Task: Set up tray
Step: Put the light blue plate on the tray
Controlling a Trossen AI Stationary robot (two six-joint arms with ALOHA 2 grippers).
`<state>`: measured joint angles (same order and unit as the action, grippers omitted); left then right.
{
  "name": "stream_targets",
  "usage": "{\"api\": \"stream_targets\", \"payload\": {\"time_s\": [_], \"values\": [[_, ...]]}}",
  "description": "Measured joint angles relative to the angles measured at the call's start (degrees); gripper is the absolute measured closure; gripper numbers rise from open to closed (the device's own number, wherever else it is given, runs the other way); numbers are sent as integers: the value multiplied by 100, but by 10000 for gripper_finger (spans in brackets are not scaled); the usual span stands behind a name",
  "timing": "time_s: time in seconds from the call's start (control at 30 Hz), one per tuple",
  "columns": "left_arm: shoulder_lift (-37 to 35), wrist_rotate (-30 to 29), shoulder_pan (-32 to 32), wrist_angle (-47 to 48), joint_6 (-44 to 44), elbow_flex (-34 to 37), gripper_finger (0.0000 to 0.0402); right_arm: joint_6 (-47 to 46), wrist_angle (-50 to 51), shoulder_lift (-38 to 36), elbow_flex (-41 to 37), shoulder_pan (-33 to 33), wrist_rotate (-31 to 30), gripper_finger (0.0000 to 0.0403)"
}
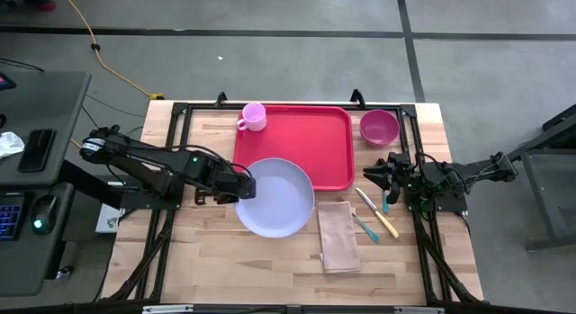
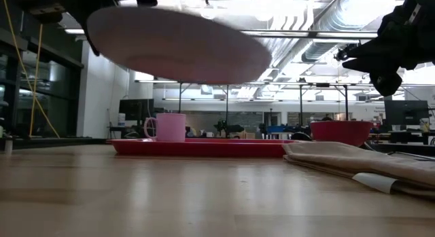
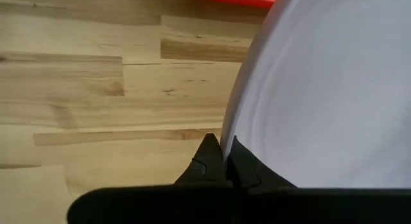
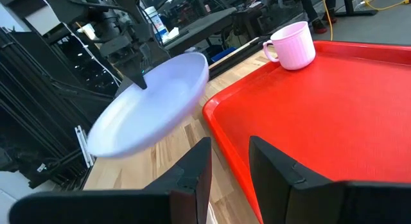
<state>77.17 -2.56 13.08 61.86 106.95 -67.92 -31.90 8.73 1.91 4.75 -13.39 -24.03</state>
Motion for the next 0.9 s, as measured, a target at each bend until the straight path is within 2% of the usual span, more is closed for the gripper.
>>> {"api": "stream_targets", "payload": {"time_s": [0.2,0.9], "values": [[107,56,-238,-123,-39,-1,390,239,1,0,0,-2,7,320],[146,326,-1999,-206,-1901,-7,390,302,4,0,0,-2,13,320]]}}
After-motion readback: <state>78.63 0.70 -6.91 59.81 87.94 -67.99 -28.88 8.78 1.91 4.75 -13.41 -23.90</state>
